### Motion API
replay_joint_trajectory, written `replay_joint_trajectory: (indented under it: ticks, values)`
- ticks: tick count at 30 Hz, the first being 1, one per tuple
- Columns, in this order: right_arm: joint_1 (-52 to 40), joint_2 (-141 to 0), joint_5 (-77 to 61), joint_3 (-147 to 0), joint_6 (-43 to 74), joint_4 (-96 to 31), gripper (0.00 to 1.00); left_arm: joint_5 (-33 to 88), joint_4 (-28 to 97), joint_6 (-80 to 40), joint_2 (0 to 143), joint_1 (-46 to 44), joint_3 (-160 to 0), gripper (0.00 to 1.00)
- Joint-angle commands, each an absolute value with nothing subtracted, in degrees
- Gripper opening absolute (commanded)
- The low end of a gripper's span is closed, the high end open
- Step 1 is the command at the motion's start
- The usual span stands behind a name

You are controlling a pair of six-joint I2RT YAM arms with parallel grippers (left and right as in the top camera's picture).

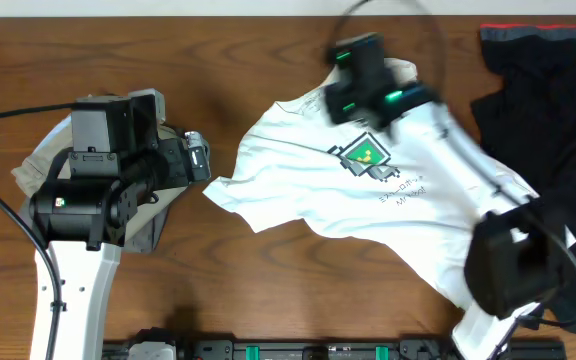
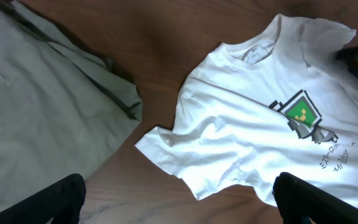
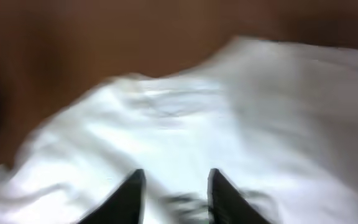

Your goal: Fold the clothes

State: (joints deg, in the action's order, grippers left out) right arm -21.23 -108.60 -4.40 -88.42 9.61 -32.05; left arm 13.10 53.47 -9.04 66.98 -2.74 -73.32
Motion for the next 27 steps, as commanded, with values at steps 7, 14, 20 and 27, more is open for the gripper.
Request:
replay_joint_trajectory:
  ticks: [7, 14, 20, 27]
  values:
    - [5.87, -111.77, -4.10, -88.82, 19.11, -38.00, 0.12, 12.93, 53.54, -9.08, 69.69, -2.98, -74.22, 0.98]
    - [13.93, -121.19, -4.38, -88.82, 19.31, -35.24, 0.01, 16.08, 53.52, -9.08, 77.01, -2.98, -74.15, 0.97]
    - [16.80, -127.48, 0.19, -88.79, 19.42, -35.99, 0.01, 16.40, 53.54, -9.10, 79.92, -2.98, -74.15, 0.95]
    - [22.09, -130.06, 22.61, -88.82, 24.40, -41.69, 0.01, 18.11, 53.49, -9.08, 79.94, -2.98, -74.17, 0.96]
